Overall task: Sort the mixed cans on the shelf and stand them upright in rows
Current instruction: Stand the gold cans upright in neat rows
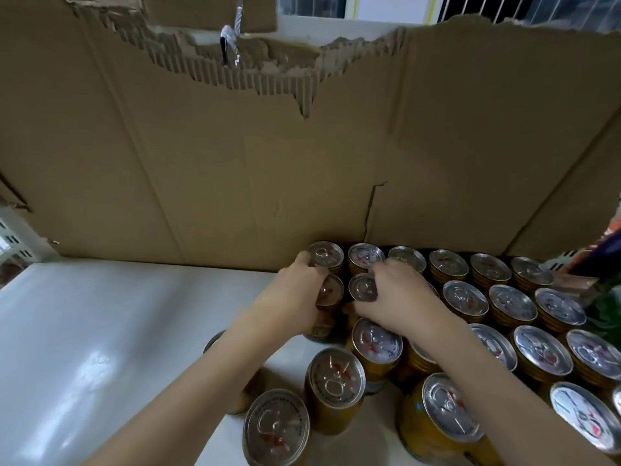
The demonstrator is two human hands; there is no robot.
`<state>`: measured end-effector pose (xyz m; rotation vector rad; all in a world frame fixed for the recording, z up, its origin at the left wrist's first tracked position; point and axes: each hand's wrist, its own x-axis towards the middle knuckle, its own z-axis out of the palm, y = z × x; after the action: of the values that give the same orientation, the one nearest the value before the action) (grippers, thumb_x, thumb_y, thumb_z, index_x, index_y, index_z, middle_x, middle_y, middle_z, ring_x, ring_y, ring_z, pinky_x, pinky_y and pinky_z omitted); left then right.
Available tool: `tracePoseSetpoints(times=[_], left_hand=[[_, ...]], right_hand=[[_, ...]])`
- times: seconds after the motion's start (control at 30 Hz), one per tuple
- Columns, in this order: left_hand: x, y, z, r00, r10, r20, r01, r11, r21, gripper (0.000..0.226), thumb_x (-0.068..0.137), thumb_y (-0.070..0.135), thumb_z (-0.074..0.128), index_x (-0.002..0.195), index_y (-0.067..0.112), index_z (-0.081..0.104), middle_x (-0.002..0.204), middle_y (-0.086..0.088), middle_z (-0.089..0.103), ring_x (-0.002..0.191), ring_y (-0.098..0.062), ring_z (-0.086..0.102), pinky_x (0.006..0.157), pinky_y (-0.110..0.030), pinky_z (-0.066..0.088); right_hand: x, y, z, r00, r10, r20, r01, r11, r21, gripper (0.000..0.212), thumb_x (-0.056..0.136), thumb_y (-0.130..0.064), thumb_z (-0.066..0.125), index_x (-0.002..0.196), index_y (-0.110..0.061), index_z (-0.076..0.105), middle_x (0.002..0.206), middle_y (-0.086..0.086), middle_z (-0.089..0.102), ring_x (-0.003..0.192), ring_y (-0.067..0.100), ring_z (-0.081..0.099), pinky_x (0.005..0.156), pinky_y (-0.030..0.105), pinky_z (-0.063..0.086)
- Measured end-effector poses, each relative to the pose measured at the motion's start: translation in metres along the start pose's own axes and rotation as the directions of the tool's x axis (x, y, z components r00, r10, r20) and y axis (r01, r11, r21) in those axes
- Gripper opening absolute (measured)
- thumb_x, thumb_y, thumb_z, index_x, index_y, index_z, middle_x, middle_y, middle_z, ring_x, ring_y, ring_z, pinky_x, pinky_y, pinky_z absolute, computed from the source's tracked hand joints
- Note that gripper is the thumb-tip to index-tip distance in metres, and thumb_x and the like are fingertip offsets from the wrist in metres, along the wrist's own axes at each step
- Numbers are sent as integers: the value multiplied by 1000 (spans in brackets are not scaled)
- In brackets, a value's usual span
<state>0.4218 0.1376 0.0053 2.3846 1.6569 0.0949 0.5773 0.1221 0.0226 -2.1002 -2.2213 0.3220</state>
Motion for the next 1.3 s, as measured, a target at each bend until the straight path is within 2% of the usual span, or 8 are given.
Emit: tracePoseSetpoints(times=[0.13,0.3,0.47,0.67,0.93,1.07,1.2,1.3], left_hand=[[1,-11,-1,1000,15,12,-15,1000,-15,49,83,16,67,129,16,50,124,-7,44,112,-25,49,88,-28,42],[4,-11,3,999,41,0,-41,999,-34,50,83,10,65,131,12,50,132,-7,44,118,-26,48,96,-32,43],[0,-14,4,998,63,-26,-66,991,-113,62,80,19,72,135,13,45,131,-7,47,114,-26,50,94,-33,44],[-24,-6,2,998,3,-58,-13,986,-165,83,85,24,67,149,23,14,143,-7,34,124,-28,44,96,-34,40],[-89,0,-12,975,69,-211,-115,970,-214,43,85,51,56,119,25,56,110,7,59,93,-11,55,78,-27,48],[-99,15,1,977,190,-100,-204,965,-163,57,75,64,59,116,26,53,107,7,56,95,-14,55,79,-30,50],[-90,16,9,983,182,17,-180,980,-88,59,72,52,71,117,19,51,110,1,54,99,-19,53,79,-28,44],[-80,9,-2,977,205,49,-201,976,-84,55,67,55,73,105,18,59,100,1,58,90,-18,55,72,-28,46]], right_hand=[[-8,5,-6,998,-61,27,61,998,-1,62,84,-48,59,132,-11,43,127,7,46,114,21,46,90,29,40],[-12,7,-4,998,-61,-25,62,998,26,55,86,-44,59,127,-10,47,124,7,47,112,20,47,88,29,40],[-14,8,-1,995,-60,-77,65,996,60,58,86,-45,59,131,-11,44,128,7,46,115,20,46,91,28,39],[-27,8,4,986,-92,-141,108,988,112,54,87,-44,58,132,-16,47,127,5,49,115,19,47,93,29,39],[-66,3,14,967,-100,-234,160,954,254,49,87,-31,62,133,-23,48,129,-4,52,118,12,47,91,21,36],[-74,2,22,972,-100,-211,143,969,201,49,88,-32,60,133,-22,46,131,-1,48,119,14,44,91,21,33],[-80,5,18,980,-101,-172,129,978,165,58,90,-31,56,142,-24,33,142,-2,41,128,14,39,99,26,33],[-85,10,16,984,-103,-145,127,978,166,56,90,-27,54,142,-23,34,142,-3,43,128,13,40,95,19,31]])
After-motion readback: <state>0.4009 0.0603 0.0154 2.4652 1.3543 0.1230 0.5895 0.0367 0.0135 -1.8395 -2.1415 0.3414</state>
